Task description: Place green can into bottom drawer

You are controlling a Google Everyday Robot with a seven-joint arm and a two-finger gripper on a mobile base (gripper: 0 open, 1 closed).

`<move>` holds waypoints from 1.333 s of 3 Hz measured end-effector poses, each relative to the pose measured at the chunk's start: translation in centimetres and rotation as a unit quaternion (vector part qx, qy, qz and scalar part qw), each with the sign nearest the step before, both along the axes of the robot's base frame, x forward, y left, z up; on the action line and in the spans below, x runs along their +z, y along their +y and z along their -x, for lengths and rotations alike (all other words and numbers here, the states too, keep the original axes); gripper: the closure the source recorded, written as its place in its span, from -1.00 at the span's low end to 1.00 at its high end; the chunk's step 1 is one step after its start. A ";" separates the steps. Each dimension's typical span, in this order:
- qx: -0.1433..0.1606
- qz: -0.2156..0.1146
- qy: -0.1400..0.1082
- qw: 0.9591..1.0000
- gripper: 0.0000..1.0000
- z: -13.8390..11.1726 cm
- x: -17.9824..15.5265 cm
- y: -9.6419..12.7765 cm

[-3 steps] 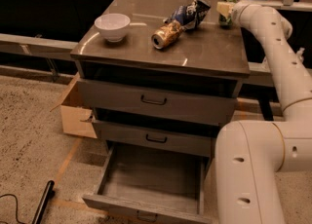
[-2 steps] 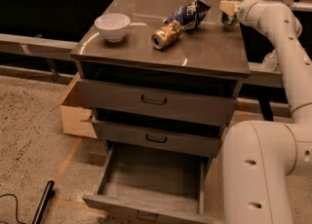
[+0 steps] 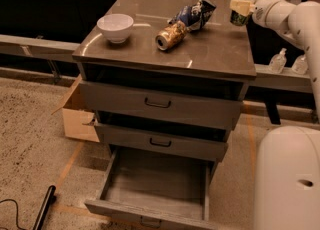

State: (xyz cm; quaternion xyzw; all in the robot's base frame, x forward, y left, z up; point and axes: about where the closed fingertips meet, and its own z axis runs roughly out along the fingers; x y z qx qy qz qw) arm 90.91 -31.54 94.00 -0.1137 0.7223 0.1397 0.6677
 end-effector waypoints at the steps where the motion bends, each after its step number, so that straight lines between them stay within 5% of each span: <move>1: 0.050 -0.004 -0.013 0.999 1.00 4.1 0.2 0.3; 2: 0.106 0.001 -0.035 0.994 1.00 8.7 0.1 2.0; 3: 0.164 -0.003 -0.066 0.984 1.00 12.8 0.6 5.6; 4: 0.164 -0.003 -0.066 0.984 1.00 12.8 0.6 5.6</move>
Offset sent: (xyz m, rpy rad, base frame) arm -0.1729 0.0650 -0.0026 -0.0015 -0.1730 0.3854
